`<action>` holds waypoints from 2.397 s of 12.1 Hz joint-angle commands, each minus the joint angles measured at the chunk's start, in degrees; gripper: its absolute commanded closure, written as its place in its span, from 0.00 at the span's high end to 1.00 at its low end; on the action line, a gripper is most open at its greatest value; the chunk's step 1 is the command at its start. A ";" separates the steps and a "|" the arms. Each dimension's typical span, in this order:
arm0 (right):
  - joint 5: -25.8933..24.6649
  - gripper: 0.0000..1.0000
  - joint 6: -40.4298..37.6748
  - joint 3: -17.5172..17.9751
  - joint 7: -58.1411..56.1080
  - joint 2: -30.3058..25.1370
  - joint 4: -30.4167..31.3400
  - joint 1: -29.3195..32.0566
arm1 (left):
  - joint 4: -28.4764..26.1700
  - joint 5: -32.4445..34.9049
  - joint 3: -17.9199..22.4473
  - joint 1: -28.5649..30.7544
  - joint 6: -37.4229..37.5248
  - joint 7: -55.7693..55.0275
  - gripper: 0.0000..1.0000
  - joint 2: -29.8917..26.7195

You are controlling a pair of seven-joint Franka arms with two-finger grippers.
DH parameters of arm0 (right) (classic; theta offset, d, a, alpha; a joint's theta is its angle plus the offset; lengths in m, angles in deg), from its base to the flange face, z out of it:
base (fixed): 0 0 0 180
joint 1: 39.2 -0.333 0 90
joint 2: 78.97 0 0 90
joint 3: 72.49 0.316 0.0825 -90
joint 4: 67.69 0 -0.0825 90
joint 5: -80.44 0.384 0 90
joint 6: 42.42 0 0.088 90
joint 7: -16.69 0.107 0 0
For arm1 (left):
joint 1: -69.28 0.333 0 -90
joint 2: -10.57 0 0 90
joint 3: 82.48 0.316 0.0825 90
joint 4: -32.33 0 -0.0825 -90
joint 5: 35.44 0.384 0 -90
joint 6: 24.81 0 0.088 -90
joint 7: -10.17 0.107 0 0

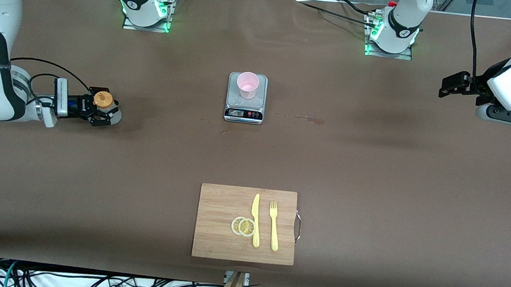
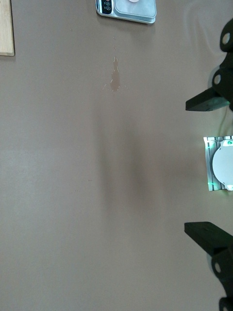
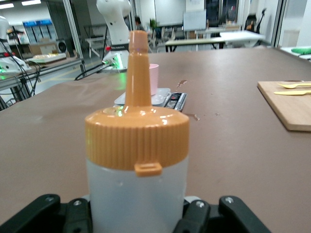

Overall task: Add sauce to pink cup with both arms
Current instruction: 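Lift the orange-capped bottle with the right gripper toward the scale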

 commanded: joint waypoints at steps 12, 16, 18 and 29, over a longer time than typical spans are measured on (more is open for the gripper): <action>-22.63 0.12 20.54 -1.57 64.16 -30.46 8.22 -31.93 | 1.36 0.10 0.07 0.41 0.60 1.33 1.00 0.50; -30.98 0.12 29.16 9.66 79.37 -38.29 17.02 -32.39 | 1.36 0.10 0.07 0.41 0.60 1.33 1.00 0.50; -36.24 0.12 29.26 13.44 85.34 -38.82 17.20 -32.39 | 1.36 0.10 0.07 0.41 0.68 1.33 1.00 0.50; -54.63 0.14 31.54 29.11 113.40 -34.36 19.14 -33.08 | 1.36 0.10 0.16 0.50 0.68 1.33 1.00 0.50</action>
